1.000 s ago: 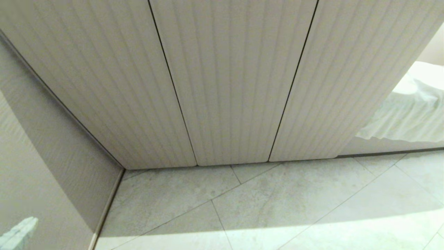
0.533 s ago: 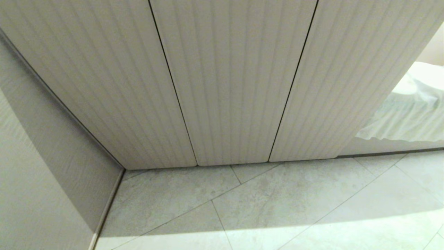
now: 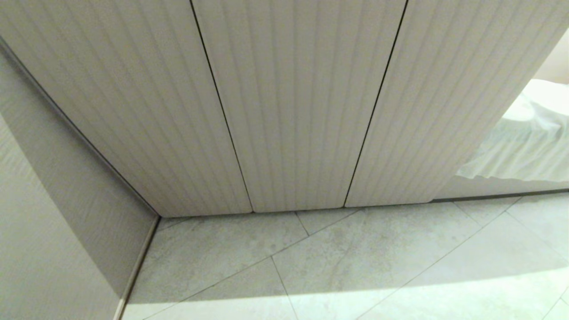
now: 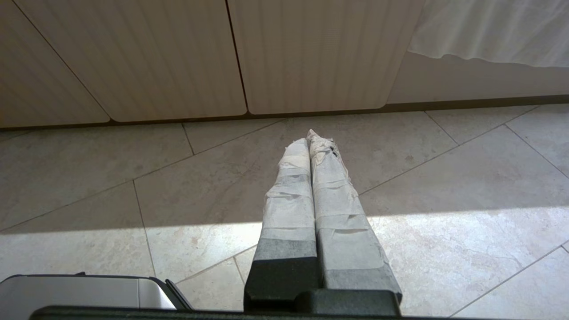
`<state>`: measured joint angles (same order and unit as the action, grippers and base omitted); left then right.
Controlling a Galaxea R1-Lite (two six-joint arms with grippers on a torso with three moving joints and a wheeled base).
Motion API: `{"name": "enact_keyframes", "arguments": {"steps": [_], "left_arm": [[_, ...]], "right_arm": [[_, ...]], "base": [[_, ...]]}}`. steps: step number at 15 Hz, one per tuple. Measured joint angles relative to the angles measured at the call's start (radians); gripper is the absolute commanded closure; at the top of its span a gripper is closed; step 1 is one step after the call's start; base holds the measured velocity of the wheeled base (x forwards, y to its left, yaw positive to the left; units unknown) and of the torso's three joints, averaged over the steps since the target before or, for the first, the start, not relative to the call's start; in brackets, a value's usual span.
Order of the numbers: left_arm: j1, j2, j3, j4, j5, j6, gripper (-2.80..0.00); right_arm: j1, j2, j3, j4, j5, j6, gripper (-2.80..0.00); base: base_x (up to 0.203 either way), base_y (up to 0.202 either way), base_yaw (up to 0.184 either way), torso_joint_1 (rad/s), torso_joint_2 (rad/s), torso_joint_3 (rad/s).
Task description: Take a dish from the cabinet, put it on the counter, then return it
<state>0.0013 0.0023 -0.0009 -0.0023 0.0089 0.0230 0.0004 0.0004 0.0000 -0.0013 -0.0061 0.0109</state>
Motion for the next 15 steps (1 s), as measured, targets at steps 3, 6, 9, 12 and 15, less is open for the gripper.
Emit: {"name": "enact_keyframes", "arguments": {"steps": [3,6,9,12,15], "left_arm": [[0.0,-0.002,0.0,0.0,0.0,-0.001,0.0],[0.0,-0.002,0.0,0.0,0.0,0.0,0.0],[0.0,-0.002,0.0,0.0,0.0,0.0,0.0],[0.0,-0.002,0.0,0.0,0.0,0.0,0.0],[0.0,-0.002,0.0,0.0,0.0,-0.001,0.0]], "right_arm": [[0.0,0.0,0.0,0.0,0.0,0.0,0.0],[0.0,0.0,0.0,0.0,0.0,0.0,0.0],[0.0,0.0,0.0,0.0,0.0,0.0,0.0],[0.0,0.0,0.0,0.0,0.0,0.0,0.0],[0.0,0.0,0.0,0.0,0.0,0.0,0.0]], "base": [[0.0,0.0,0.0,0.0,0.0,0.0],[0.0,0.0,0.0,0.0,0.0,0.0],[0.0,0.0,0.0,0.0,0.0,0.0],[0.0,0.0,0.0,0.0,0.0,0.0],[0.0,0.0,0.0,0.0,0.0,0.0]]}}
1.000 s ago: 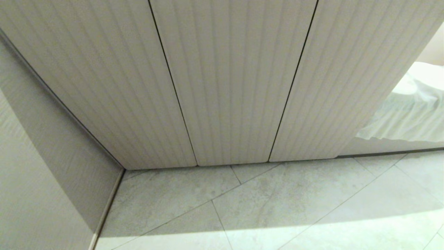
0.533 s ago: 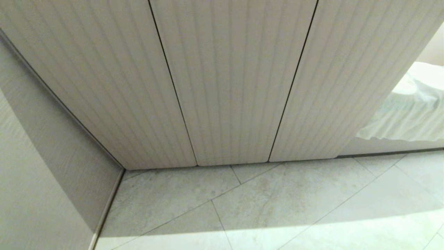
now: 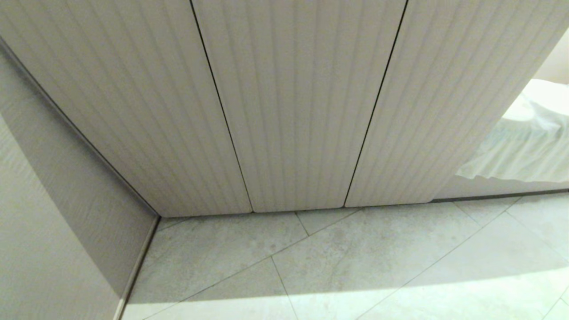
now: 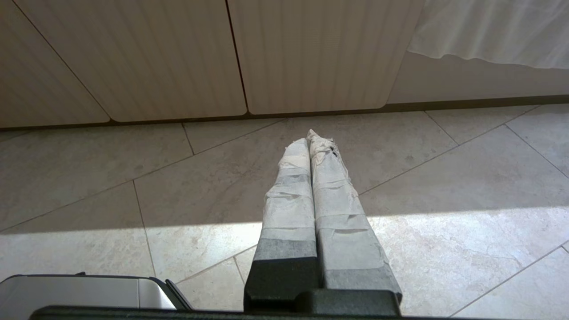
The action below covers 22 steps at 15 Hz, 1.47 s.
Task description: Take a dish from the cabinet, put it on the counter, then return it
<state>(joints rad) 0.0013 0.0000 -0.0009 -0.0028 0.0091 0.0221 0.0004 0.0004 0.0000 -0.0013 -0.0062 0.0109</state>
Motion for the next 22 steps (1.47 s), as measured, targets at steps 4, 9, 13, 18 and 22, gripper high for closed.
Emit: {"name": "enact_keyframes", "arguments": {"steps": [4,9,13,18,22], "left_arm": [[0.0,0.0,0.0,0.0,0.0,0.0,0.0],[0.0,0.0,0.0,0.0,-0.001,0.0,0.0],[0.0,0.0,0.0,0.0,0.0,0.0,0.0],[0.0,0.0,0.0,0.0,0.0,0.0,0.0],[0.0,0.0,0.0,0.0,-0.001,-0.001,0.0]], "right_arm": [[0.0,0.0,0.0,0.0,0.0,0.0,0.0],[0.0,0.0,0.0,0.0,0.0,0.0,0.0],[0.0,0.0,0.0,0.0,0.0,0.0,0.0],[0.0,0.0,0.0,0.0,0.0,0.0,0.0],[0.0,0.0,0.0,0.0,0.0,-0.002,0.0]], "base": [[0.0,0.0,0.0,0.0,0.0,0.0],[0.0,0.0,0.0,0.0,0.0,0.0],[0.0,0.0,0.0,0.0,0.0,0.0],[0.0,0.0,0.0,0.0,0.0,0.0],[0.0,0.0,0.0,0.0,0.0,0.0]]}}
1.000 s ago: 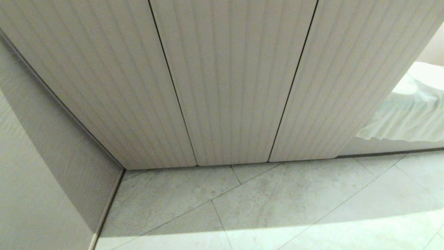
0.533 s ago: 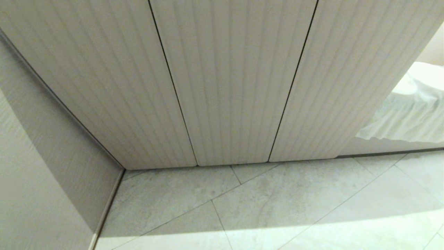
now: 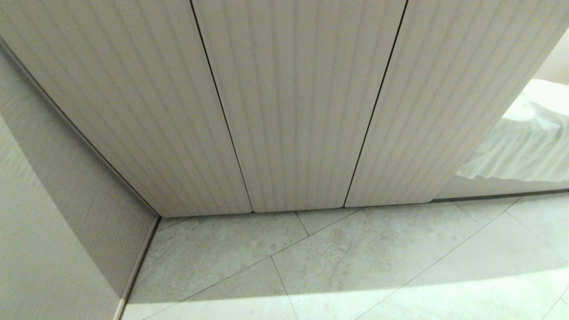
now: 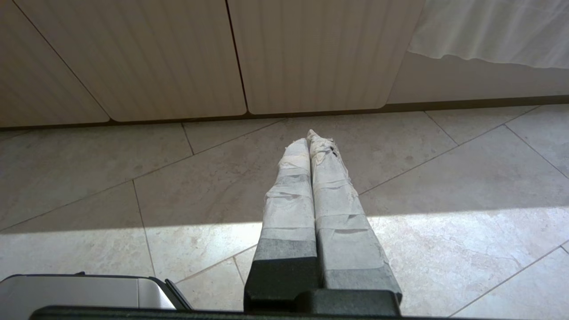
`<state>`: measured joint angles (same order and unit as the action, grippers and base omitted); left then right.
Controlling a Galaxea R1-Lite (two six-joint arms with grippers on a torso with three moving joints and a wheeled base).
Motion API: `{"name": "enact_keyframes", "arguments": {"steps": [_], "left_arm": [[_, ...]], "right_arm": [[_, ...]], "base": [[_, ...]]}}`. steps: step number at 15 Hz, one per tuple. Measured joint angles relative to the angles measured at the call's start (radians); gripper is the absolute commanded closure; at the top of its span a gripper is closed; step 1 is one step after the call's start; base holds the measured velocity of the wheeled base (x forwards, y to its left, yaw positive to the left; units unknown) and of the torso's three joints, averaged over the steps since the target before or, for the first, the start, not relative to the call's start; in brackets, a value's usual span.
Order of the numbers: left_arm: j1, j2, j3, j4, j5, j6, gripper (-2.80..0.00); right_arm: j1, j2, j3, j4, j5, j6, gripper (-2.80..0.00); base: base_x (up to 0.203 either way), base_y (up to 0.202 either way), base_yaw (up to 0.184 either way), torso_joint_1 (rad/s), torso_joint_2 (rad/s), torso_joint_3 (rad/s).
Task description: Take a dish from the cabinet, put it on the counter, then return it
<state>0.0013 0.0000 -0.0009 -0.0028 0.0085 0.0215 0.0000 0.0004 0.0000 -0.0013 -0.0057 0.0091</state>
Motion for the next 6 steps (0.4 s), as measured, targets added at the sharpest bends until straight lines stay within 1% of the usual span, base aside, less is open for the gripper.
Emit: {"name": "enact_keyframes", "arguments": {"steps": [6], "left_arm": [[0.0,0.0,0.0,0.0,0.0,0.0,0.0]], "right_arm": [[0.0,0.0,0.0,0.001,0.0,-0.003,0.0]], "base": [[0.0,0.0,0.0,0.0,0.0,0.0]]}}
